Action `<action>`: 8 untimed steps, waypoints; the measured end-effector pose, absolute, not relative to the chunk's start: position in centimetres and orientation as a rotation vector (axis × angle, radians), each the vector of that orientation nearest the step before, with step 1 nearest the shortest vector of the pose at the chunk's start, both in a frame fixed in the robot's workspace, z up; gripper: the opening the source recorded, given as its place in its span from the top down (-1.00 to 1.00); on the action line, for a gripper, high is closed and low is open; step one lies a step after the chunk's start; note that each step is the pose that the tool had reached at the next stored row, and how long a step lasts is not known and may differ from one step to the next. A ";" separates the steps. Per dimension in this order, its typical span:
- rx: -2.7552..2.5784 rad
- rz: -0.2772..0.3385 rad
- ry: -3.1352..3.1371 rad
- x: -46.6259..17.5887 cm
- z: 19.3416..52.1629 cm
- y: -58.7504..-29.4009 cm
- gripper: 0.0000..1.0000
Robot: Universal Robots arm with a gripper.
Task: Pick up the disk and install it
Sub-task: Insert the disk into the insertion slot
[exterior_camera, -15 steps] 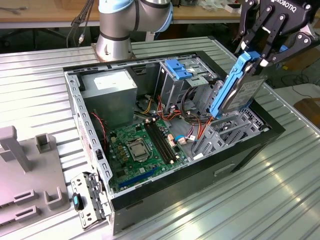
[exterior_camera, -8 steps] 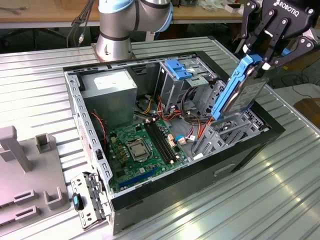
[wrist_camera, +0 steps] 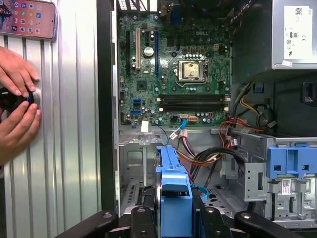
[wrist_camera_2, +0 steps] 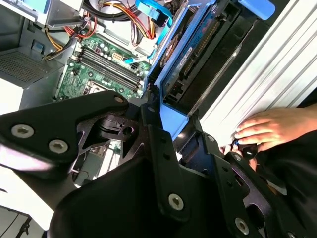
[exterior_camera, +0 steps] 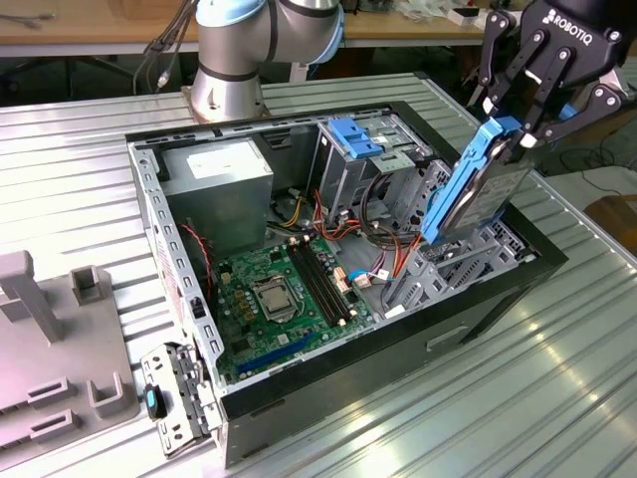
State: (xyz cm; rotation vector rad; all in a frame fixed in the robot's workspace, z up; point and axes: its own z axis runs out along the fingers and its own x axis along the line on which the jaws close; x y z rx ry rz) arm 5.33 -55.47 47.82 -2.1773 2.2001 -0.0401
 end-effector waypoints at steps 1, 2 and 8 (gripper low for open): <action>-2.177 -0.040 2.200 5.4 47.7 -55.5 0.26; -2.176 -0.040 2.201 5.4 47.6 -55.5 0.26; -2.174 -0.041 2.204 5.6 47.1 -56.0 0.26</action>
